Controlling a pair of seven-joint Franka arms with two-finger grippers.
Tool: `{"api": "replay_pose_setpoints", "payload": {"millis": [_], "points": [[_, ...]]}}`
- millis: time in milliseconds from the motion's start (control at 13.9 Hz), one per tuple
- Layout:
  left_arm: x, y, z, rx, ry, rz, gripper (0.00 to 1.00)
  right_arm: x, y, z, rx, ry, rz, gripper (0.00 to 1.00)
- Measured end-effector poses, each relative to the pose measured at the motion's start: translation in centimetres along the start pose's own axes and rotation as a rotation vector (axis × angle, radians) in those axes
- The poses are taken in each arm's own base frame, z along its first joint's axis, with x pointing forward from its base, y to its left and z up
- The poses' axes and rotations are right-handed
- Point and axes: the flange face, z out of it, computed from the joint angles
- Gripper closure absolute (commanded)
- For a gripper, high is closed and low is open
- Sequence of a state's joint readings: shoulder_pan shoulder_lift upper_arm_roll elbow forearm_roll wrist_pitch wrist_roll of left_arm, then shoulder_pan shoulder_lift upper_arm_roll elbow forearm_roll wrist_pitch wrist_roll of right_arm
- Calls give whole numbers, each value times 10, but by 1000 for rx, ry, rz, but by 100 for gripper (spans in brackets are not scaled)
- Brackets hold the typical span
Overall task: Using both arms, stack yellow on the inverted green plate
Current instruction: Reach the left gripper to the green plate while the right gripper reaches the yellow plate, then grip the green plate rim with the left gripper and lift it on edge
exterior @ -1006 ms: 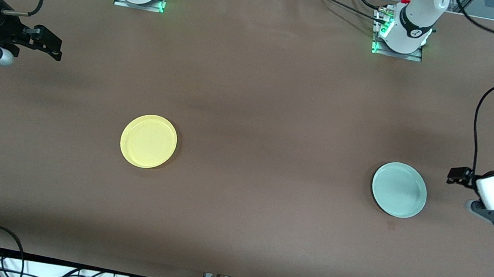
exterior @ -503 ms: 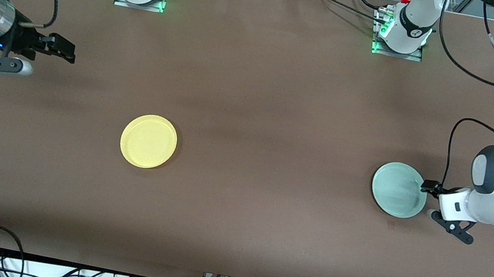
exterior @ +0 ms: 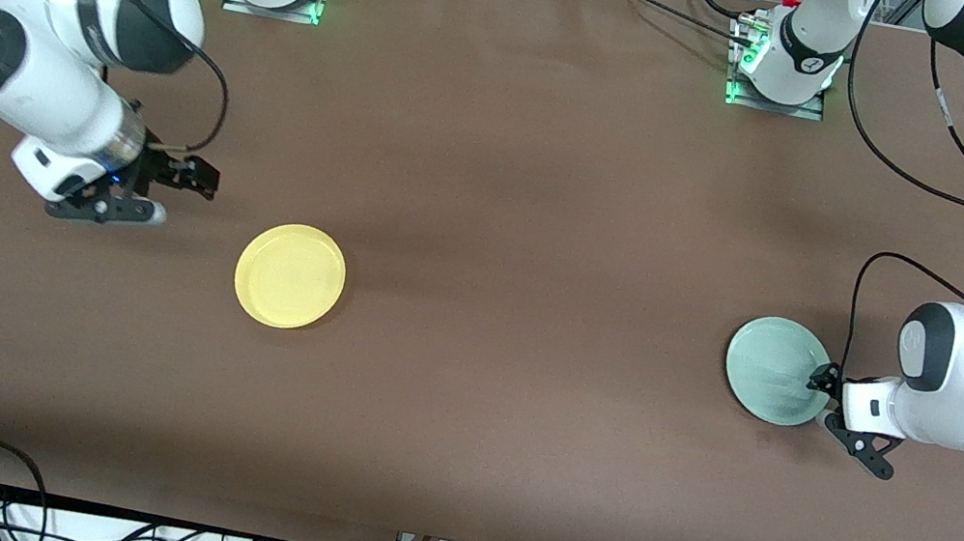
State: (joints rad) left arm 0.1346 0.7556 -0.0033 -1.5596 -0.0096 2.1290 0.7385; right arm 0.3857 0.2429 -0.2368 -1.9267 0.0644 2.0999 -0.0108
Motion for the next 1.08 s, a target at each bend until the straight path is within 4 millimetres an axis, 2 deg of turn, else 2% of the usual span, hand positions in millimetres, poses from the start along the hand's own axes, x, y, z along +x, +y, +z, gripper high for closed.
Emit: {"api": "replay_pose_setpoints", "payload": {"millis": [72, 144, 287, 431, 575, 719, 862, 1006, 1078], "points": [[1, 0, 1, 2, 2, 13, 86, 6, -1, 23, -7, 4, 1, 0], [1, 0, 1, 3, 4, 26, 100, 12, -2, 45, -4, 6, 11, 0], [1, -1, 1, 5, 6, 54, 100, 19, -3, 87, 14, -1, 44, 2], [4, -1, -3, 11, 13, 70, 100, 23, -6, 118, 16, -3, 55, 2], [7, 0, -8, 15, 20, 85, 100, 26, -8, 136, 17, 8, 62, 5], [14, 3, -14, 24, 31, 94, 100, 27, -8, 143, 39, 10, 86, 7], [25, 6, -37, 54, 64, 108, 100, 29, -8, 148, 56, 17, 89, 10], [50, 20, -86, 122, 124, 149, 100, 31, -6, 159, 64, 21, 66, 15], [66, 35, -110, 165, 140, 187, 100, 30, -4, 165, 63, 19, 51, 18]]}}
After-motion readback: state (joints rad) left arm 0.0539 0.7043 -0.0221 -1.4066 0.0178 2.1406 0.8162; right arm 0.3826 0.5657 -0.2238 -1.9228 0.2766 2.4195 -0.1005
